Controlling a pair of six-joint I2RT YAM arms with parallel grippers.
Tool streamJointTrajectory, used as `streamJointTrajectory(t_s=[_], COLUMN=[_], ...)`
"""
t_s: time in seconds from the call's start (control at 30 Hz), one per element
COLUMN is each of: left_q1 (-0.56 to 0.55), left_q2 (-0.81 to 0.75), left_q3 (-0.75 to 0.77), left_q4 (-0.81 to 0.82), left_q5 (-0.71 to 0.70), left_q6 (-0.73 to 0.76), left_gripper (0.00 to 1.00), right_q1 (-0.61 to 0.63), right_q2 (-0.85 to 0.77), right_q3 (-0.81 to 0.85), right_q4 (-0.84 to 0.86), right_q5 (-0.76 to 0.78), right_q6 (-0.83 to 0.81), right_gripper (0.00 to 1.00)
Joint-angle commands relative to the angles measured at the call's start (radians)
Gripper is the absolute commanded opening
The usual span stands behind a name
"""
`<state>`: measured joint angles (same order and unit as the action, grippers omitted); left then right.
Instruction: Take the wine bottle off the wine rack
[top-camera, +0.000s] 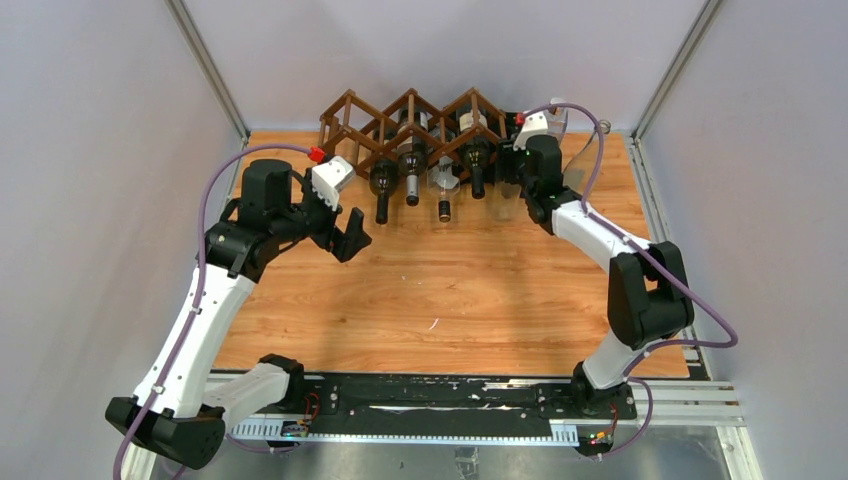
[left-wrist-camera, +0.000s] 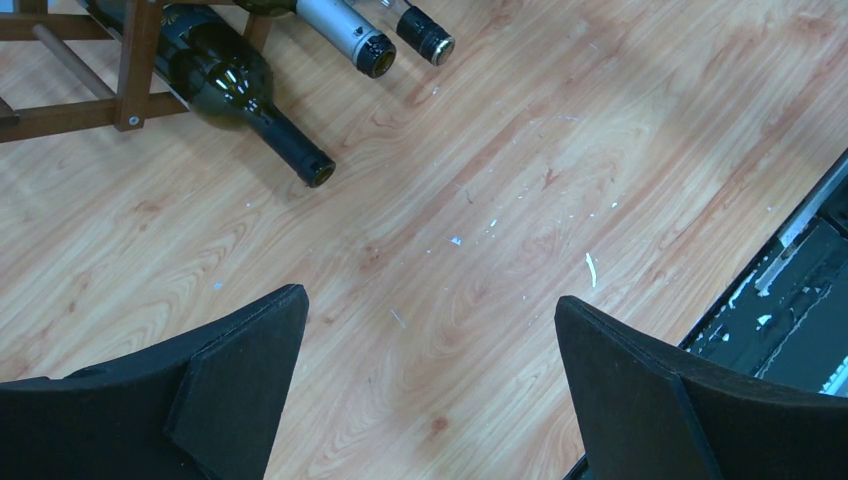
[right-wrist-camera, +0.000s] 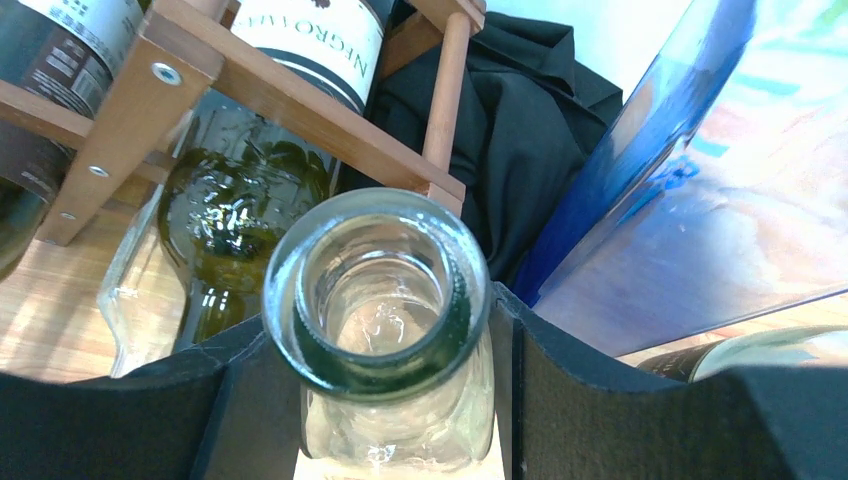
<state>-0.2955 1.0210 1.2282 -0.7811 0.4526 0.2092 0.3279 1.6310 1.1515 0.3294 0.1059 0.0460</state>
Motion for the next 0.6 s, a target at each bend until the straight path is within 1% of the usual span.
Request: streamJointTrajectory(t_s=[0.0,0.13,0.27,0.33,0.4,0.47,0.5,0.57], left_q1=[0.006,0.006,0.006,0.006,0.006,0.006,0.006,0.006], left_q2=[-0.009,-0.005,-0.001,0.0,-0.001,-0.001,0.0,0.0], left_q3=[-0.001,0.001,0.003,0.004,0.005,0.007,0.007,0.009], left_q4=[-0.002,-0.004,-0.003,-0.003,-0.002,-0.004,-0.002,-0.003], left_q5=[0.014,0.014,0.015,0.017,0.017,0.017,0.019,0.02], left_q6=[0.013,0.015,0.012,0.012,0.013,0.015,0.016,0.018], left_gripper=[1.0,1.0,1.0,1.0,1.0,1.0,1.0,1.0], right_q1=[-0.015,-0.015,-0.014,-0.014,-0.015,-0.014,-0.014,-0.015], right_q2=[0.006,0.017,0.015,0.012,0.006,0.005,0.004,0.002], right_q3=[-0.014,-0.024,-0.045,-0.061,-0.082,-0.087,-0.086,-0.087], right_q4=[0.125,0.129,0.162,0.185,0.215,0.216,0.212,0.209], right_q5=[0.023,0.028,0.01,0.01,0.013,0.018,0.019,0.017], right_q6=[0.005,0.006,0.002,0.003,0.003,0.005,0.004,0.004], right_gripper=[0.0,0.01,0.1,0.19,0.31,0.37,0.42,0.54])
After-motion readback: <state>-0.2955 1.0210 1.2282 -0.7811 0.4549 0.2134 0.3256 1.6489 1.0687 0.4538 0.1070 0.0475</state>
